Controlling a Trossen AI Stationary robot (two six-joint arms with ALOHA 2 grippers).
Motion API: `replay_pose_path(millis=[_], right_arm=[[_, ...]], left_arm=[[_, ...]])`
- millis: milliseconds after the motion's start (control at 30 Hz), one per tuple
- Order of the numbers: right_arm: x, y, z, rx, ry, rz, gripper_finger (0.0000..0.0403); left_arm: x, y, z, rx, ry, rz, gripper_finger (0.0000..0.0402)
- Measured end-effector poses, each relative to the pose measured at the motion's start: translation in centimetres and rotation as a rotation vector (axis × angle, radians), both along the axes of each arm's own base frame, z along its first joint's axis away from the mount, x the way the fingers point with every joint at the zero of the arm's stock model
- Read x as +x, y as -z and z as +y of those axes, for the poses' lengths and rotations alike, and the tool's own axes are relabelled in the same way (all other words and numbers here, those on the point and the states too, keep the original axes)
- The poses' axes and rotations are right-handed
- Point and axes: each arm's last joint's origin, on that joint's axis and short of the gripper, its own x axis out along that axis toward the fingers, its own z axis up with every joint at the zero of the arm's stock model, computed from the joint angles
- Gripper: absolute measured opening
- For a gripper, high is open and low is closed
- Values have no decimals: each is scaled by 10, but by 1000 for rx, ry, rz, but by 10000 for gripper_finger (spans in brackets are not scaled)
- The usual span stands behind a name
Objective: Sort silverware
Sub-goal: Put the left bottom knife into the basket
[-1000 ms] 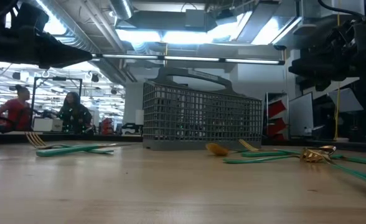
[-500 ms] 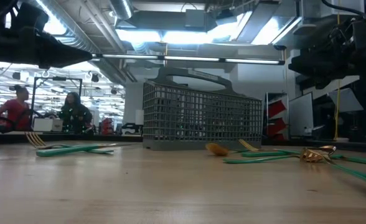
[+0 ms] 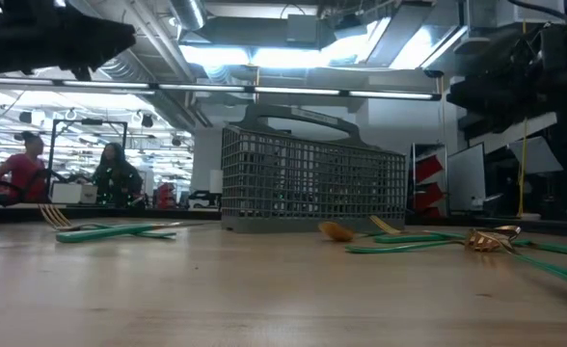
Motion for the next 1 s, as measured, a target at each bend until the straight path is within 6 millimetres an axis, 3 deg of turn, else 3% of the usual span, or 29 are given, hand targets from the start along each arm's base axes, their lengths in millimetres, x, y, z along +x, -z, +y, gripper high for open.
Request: replay_pose_path(millis=[267, 433, 700, 1000], right_arm=[[-1, -2, -1, 1, 25, -5, 120], [-1, -3, -1, 5, 51, -18, 120], [-1, -5, -2, 6, 69, -31, 120], [-1, -5, -2, 6, 70, -31, 120]], left_arm=[[2, -2, 0, -152, 42, -18, 148], [16, -8, -2, -263, 103, 132, 148], [65, -18, -7, -462, 150, 578, 148], [128, 1, -12, -628, 60, 975, 148]])
